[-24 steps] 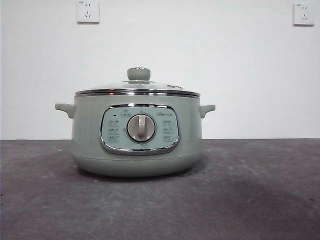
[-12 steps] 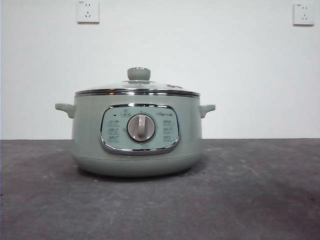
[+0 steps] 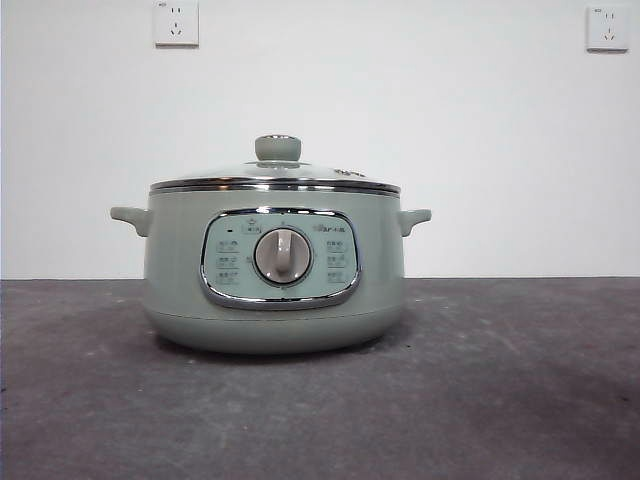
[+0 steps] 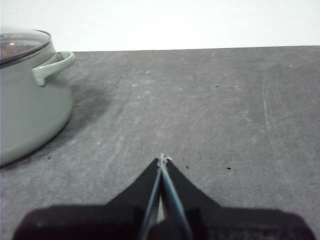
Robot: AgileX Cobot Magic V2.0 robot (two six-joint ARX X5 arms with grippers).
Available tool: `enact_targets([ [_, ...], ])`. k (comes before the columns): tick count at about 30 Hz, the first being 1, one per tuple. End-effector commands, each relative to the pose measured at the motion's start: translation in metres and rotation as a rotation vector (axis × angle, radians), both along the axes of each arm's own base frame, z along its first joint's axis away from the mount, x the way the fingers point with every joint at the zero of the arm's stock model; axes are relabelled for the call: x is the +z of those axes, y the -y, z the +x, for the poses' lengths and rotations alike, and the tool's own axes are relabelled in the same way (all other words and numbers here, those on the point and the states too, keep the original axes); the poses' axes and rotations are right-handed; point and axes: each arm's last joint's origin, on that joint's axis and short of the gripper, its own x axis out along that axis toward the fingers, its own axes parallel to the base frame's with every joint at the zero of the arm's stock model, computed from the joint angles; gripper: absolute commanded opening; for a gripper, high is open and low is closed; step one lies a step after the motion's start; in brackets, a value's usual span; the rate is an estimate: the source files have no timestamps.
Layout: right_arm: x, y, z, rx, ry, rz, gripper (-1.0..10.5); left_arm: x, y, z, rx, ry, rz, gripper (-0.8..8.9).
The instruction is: Pick up the egg,open the lid,put the egg in the pot,close the lid
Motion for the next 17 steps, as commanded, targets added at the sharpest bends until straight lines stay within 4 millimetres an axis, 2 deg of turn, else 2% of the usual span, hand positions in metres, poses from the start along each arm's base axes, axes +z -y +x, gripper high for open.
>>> enact_targets([
  [1, -0.0028, 0.0001, 0.0005, -0.001, -0.003, -0.002, 0.0, -0.003, -0.0002, 0.0005, 0.001, -0.009, -0.006, -0.04],
  [17, -0.0027, 0.0001, 0.0005, -0.001, -0.003, -0.002, 0.0, -0.0037, -0.0002, 0.0008, 0.001, -0.018, -0.007, -0.04],
])
